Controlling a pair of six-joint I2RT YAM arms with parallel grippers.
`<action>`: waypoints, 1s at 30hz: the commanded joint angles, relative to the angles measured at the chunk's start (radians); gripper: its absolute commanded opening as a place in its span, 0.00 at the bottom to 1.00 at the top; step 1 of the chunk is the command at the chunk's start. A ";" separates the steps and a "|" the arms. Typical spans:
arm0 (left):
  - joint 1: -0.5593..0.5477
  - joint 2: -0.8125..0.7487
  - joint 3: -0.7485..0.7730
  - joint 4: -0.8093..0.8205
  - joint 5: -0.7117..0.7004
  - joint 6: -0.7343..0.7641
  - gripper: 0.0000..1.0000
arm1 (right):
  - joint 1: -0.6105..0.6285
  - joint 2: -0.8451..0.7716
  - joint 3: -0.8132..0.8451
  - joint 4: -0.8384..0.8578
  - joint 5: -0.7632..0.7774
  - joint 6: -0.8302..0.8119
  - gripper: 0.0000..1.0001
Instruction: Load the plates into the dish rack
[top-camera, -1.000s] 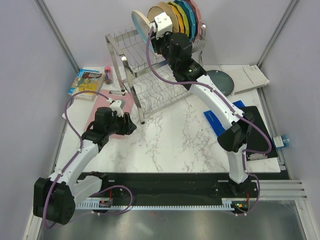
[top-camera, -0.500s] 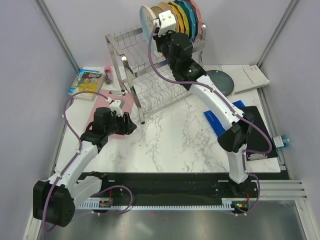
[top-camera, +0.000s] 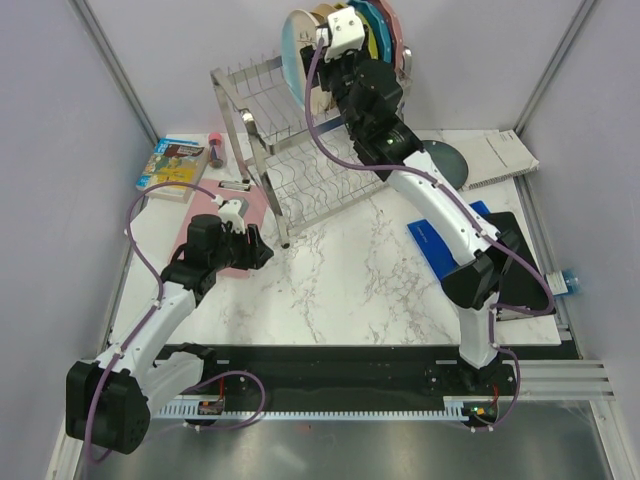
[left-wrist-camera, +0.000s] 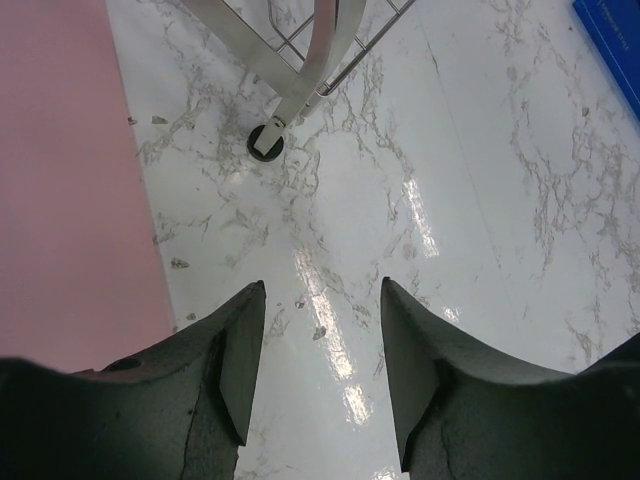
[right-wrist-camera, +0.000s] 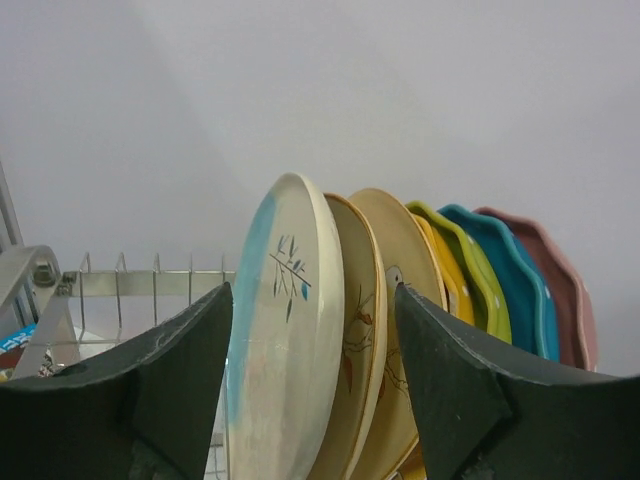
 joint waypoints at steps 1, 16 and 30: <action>0.005 -0.017 0.026 0.042 -0.003 0.000 0.59 | 0.045 -0.103 0.006 0.099 0.015 -0.127 0.77; -0.083 -0.096 0.241 0.020 -0.022 0.150 1.00 | -0.189 -0.437 -0.385 -0.093 0.295 -0.183 0.98; -0.196 -0.127 0.134 -0.100 0.144 0.161 1.00 | -0.857 -0.094 -0.278 -0.714 -0.595 0.314 0.86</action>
